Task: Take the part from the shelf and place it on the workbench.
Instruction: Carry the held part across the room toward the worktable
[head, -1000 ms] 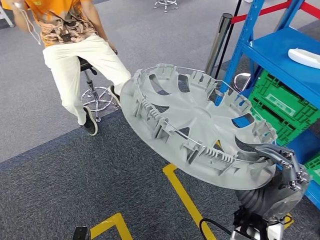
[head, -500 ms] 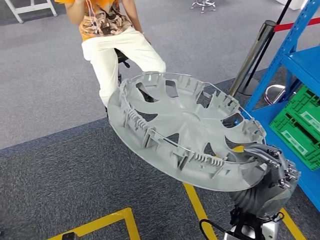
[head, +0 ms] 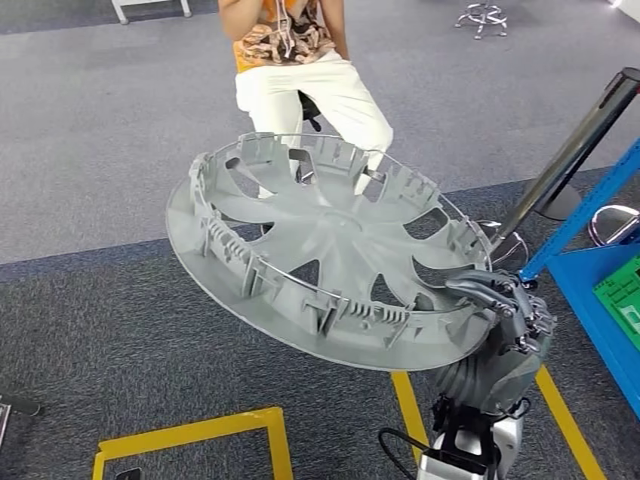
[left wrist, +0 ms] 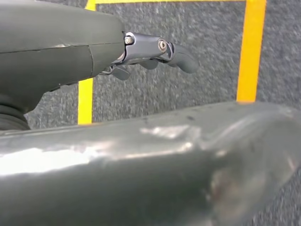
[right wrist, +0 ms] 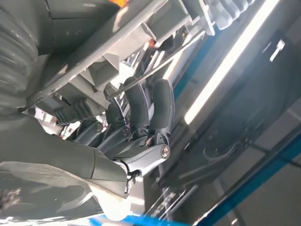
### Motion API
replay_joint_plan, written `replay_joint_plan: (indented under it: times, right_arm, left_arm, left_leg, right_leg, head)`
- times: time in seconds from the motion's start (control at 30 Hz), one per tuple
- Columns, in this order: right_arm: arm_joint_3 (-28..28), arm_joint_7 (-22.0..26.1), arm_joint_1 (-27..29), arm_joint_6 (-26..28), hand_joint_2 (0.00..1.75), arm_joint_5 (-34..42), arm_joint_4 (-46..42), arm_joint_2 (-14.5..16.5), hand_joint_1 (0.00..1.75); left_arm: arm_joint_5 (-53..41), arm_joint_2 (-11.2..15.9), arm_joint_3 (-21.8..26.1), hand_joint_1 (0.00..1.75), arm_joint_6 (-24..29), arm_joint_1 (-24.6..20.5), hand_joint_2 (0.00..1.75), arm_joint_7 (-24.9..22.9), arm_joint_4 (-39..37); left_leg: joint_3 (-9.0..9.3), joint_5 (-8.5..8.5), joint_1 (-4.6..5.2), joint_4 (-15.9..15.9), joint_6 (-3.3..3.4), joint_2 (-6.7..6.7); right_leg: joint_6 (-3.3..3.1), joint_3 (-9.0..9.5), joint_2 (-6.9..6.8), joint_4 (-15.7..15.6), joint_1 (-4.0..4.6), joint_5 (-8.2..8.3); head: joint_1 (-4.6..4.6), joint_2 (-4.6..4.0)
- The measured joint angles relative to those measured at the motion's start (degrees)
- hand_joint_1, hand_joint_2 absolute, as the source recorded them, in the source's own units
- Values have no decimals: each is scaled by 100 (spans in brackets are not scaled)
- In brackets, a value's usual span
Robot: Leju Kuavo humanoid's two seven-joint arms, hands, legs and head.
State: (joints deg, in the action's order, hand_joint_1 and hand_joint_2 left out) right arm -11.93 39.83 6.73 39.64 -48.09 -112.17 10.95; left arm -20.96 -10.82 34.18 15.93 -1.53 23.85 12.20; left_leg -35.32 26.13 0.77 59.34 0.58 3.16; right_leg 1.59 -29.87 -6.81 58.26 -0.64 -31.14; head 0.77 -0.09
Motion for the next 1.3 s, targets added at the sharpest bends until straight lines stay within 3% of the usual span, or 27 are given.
replay_joint_plan:
  times: [0.03, 0.1, 0.17, 0.23, 0.27, 0.3, 0.37, 0.4, 0.47, 0.53, 0.6, 0.67, 0.7, 0.73, 0.77, 0.8, 0.83, 0.87, 0.93, 0.97, 1.03, 1.1, 1.17, 1.23, 1.27, 1.3]
  right_arm:
    - [-16, -1, -20, -1, 175, -2, 20, -1, 175]
    - [-45, 1, -39, 0, 175, 2, 46, -4, 175]
    - [-73, 3, -48, 1, 175, 23, 72, -11, 175]
    - [-101, 2, -55, 1, 175, 51, 111, -21, 175]
    - [-114, 0, -59, 1, 175, 64, 131, -26, 175]
    - [-123, -2, -63, 1, 175, 75, 149, -31, 175]
    - [-139, -11, -79, 1, 175, 90, 173, -39, 175]
    - [-144, -14, -83, 1, 175, 99, 182, -43, 175]
    - [-147, -16, -83, 0, 175, 126, 204, -47, 175]
    - [-143, -14, -80, -1, 175, 146, 217, -48, 175]
    - [-139, -8, -81, 2, 175, 161, 215, -48, 175]
    - [-131, -3, -79, 7, 175, 164, 209, -48, 175]
    - [-124, -2, -73, 8, 175, 153, 207, -48, 175]
    - [-116, -1, -63, 9, 175, 140, 204, -48, 175]
    - [-109, -1, -46, 9, 175, 129, 200, -48, 175]
    - [-104, -1, -24, 8, 175, 124, 193, -48, 175]
    - [-98, -1, 2, 8, 175, 126, 180, -48, 175]
    - [-91, -1, 26, 8, 175, 130, 161, -48, 175]
    - [-69, 0, 64, 9, 175, 145, 113, -48, 175]
    - [-58, 1, 76, 9, 175, 150, 93, -48, 175]
    - [-37, 1, 101, 10, 175, 149, 67, -48, 175]
    - [-15, 0, 126, 10, 175, 110, 39, -48, 175]
    - [5, 4, 159, 10, 175, 73, 4, -48, 175]
    - [30, 4, 203, 10, 175, 74, -11, -48, 175]
    - [44, 2, 226, 10, 175, 81, -14, -48, 175]
    - [56, 0, 250, 10, 175, 88, -17, -48, 175]
  left_arm:
    - [15, 3, 13, 0, -2, 9, 0, 2, 1]
    - [36, 5, 52, 0, -20, 6, 0, 10, 7]
    - [23, 3, 98, 0, -59, -8, 0, 16, 14]
    - [-29, 3, 116, 0, -81, -13, 0, -11, 15]
    - [-62, 4, 119, 0, -69, -12, 0, -47, 15]
    - [-98, 4, 120, 0, -47, -12, 0, -94, 15]
    - [-171, 3, 122, 0, 9, -13, 0, -191, 15]
    - [-212, 3, 122, 0, 23, -16, 0, -226, 15]
    - [-305, 3, 123, 0, 14, -11, 0, -277, 15]
    - [-410, 5, 122, 0, -24, 10, 0, -291, 15]
    - [-494, 9, 119, 0, -63, 13, 0, -275, 15]
    - [-542, 11, 115, 0, -82, -7, 0, -232, 15]
    - [-566, 9, 114, 0, -84, -14, 0, -202, 15]
    - [-589, 8, 114, 0, -83, -13, 0, -169, 15]
    - [-620, 6, 114, 0, -78, -8, 0, -141, 15]
    - [-650, 5, 114, 0, -73, -2, 0, -121, 15]
    - [-683, 5, 111, 0, -67, 1, 0, -109, 15]
    - [-716, 0, 108, 0, -61, -3, 0, -103, 15]
    - [-773, -10, 101, 0, -55, -19, 0, -108, 15]
    - [-792, -14, 99, 0, -52, -22, 0, -117, 15]
    - [-813, -10, 99, 0, -45, -14, 0, -145, 15]
    - [-827, -10, 99, 0, -45, -15, 0, -184, 15]
    - [-847, -13, 101, 0, -63, -33, 0, -230, 15]
    - [-876, -19, 101, 0, -81, -41, 0, -272, 15]
    - [-890, -21, 101, 0, -85, -40, 0, -289, 15]
    - [-901, -21, 101, 0, -85, -39, 0, -303, 15]
  left_leg:
    - [8, -7, -3, -20, 39, -64]
    - [31, -31, -28, -62, 124, -191]
    - [31, -32, -34, -68, 177, -321]
    - [37, -26, -23, -65, 192, -473]
    - [44, -25, -20, -61, 193, -555]
    - [52, -22, -21, -57, 190, -639]
    - [54, -7, -22, -30, 166, -793]
    - [38, 0, -29, -11, 145, -859]
    - [-7, -8, -55, 8, 82, -971]
    - [-26, -15, -77, 8, 17, -1006]
    - [-111, 122, -63, 215, -39, -761]
    - [-402, 440, -79, 848, -91, -482]
    - [-578, 582, -101, 1210, -116, -438]
    - [-706, 648, -124, 1466, -136, -419]
    - [-733, 600, -145, 1513, -153, -405]
    - [-654, 458, -162, 1349, -165, -379]
    - [-474, 249, -175, 993, -172, -310]
    - [-274, 98, -163, 611, -174, -170]
    - [-26, -29, -114, 99, -129, 63]
    - [-8, 5, -82, 42, -96, 108]
    - [-8, 11, -71, 12, -10, 2]
    - [21, 1, -86, -25, 75, -123]
    - [34, 1, -92, -39, 137, -253]
    - [39, 11, -77, -37, 166, -401]
    - [45, 16, -69, -36, 172, -479]
    - [55, 19, -63, -34, 173, -560]
  right_leg:
    - [32, 3, 28, 14, -12, -34]
    - [68, -136, 301, 307, -34, -220]
    - [71, -530, 599, 1043, -43, -541]
    - [71, -906, 664, 1634, -39, -668]
    - [66, -960, 673, 1630, -39, -561]
    - [57, -904, 694, 1406, -41, -355]
    - [33, -603, 891, 638, -57, 86]
    - [24, -466, 1005, 341, -66, 200]
    - [6, -344, 1129, 116, -58, 219]
    - [-37, -303, 1027, 66, -52, 237]
    - [-103, -241, 883, 8, -66, 251]
    - [-150, -193, 712, -15, -59, 232]
    - [-161, -182, 627, -15, -54, 218]
    - [-162, -171, 547, -15, -52, 204]
    - [-156, -159, 473, -14, -52, 190]
    - [-145, -142, 404, -14, -52, 174]
    - [-128, -116, 337, -14, -52, 153]
    - [-104, -92, 279, -14, -43, 130]
    - [-40, -59, 178, -8, -11, 85]
    - [-5, -46, 129, -12, 4, 68]
    - [68, -13, 39, -30, -6, 28]
    - [116, -72, 209, 137, -34, -117]
    - [117, -405, 530, 797, -40, -436]
    - [96, -841, 654, 1537, -28, -662]
    - [81, -957, 668, 1659, -20, -620]
    - [60, -961, 679, 1549, -14, -460]
  head:
    - [7, 0]
    - [28, 0]
    - [50, 0]
    - [55, 0]
    - [56, 0]
    - [57, 0]
    - [57, 0]
    - [55, 0]
    - [51, 0]
    - [53, 0]
    - [27, 0]
    - [1, 0]
    - [3, 0]
    - [1, 0]
    - [1, 0]
    - [0, 0]
    - [0, 0]
    - [-2, 0]
    - [-2, 0]
    - [4, 0]
    - [18, 0]
    - [36, 0]
    - [69, 0]
    - [82, 0]
    - [82, 0]
    - [81, 0]
